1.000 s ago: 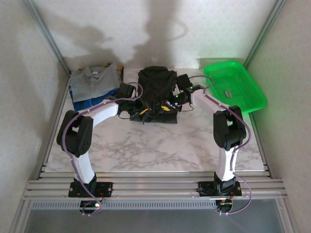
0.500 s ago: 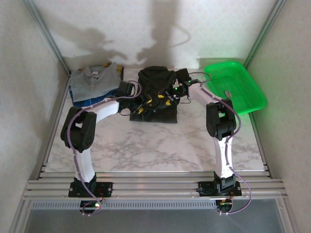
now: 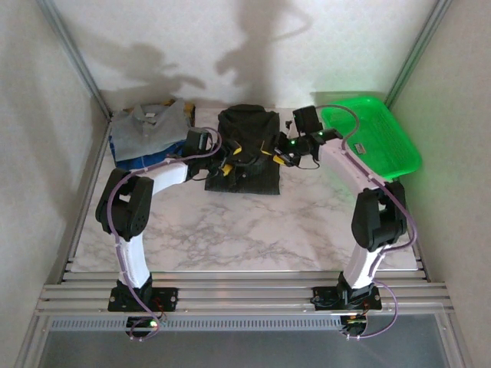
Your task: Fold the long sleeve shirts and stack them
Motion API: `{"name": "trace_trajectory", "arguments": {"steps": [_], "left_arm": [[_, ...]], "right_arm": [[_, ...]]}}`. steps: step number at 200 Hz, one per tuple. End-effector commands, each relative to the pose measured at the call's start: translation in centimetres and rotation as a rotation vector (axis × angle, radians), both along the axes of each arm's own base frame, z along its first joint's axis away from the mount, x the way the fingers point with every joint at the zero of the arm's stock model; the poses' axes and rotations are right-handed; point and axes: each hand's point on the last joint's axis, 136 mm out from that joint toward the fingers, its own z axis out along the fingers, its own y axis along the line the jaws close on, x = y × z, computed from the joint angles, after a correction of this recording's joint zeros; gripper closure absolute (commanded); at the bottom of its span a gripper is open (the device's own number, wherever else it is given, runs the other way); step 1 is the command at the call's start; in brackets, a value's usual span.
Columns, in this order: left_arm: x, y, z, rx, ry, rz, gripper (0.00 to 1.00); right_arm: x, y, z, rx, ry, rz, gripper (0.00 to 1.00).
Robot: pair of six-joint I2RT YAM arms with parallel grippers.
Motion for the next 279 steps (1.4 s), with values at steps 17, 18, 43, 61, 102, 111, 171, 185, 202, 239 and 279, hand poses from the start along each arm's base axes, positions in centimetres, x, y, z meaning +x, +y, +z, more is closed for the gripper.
{"name": "trace_trajectory", "arguments": {"steps": [17, 18, 43, 61, 102, 111, 171, 185, 202, 239, 279], "left_arm": [[1.3, 0.0, 1.6, -0.089, -0.028, 0.064, 0.24], [1.3, 0.0, 1.6, -0.090, -0.028, 0.064, 0.24], [2.0, 0.8, 1.7, -0.128, -0.040, 0.125, 0.24], [2.7, 1.8, 2.1, -0.169, -0.064, 0.191, 0.24], [5.5, 2.4, 3.3, -0.289, -0.123, 0.300, 0.24], [6.2, 2.5, 3.8, -0.315, -0.140, 0.319, 0.23], [10.3, 2.2, 5.1, -0.333, -0.184, 0.373, 0.23], [10.9, 2.7, 4.9, -0.326, -0.183, 0.397, 0.22], [11.6, 2.5, 5.7, -0.350, -0.203, 0.396, 0.21], [12.2, 3.3, 9.6, -0.258, -0.256, 0.363, 0.18], [10.8, 6.6, 14.8, 0.089, -0.284, 0.344, 0.07]], "right_arm": [[-3.1, 0.1, -6.2, -0.066, 0.109, 0.064, 0.75], [-3.1, 0.0, -6.4, -0.068, 0.112, 0.063, 0.76], [-3.3, 1.2, -8.9, -0.099, 0.149, 0.085, 0.83], [-3.0, 2.1, -10.3, -0.130, 0.152, 0.097, 0.84], [-2.1, 2.2, -13.0, -0.223, 0.180, 0.054, 0.90], [-2.0, 2.0, -13.5, -0.247, 0.185, 0.043, 0.90], [-2.7, 1.8, -15.8, -0.288, 0.230, 0.023, 0.91], [-2.8, 2.0, -15.8, -0.277, 0.234, 0.022, 0.91], [-2.9, 2.0, -15.7, -0.276, 0.235, 0.021, 0.91], [-2.3, 2.1, -14.5, -0.273, 0.213, 0.015, 0.88], [-0.8, 1.6, -11.7, -0.270, 0.161, -0.044, 0.86]]}}
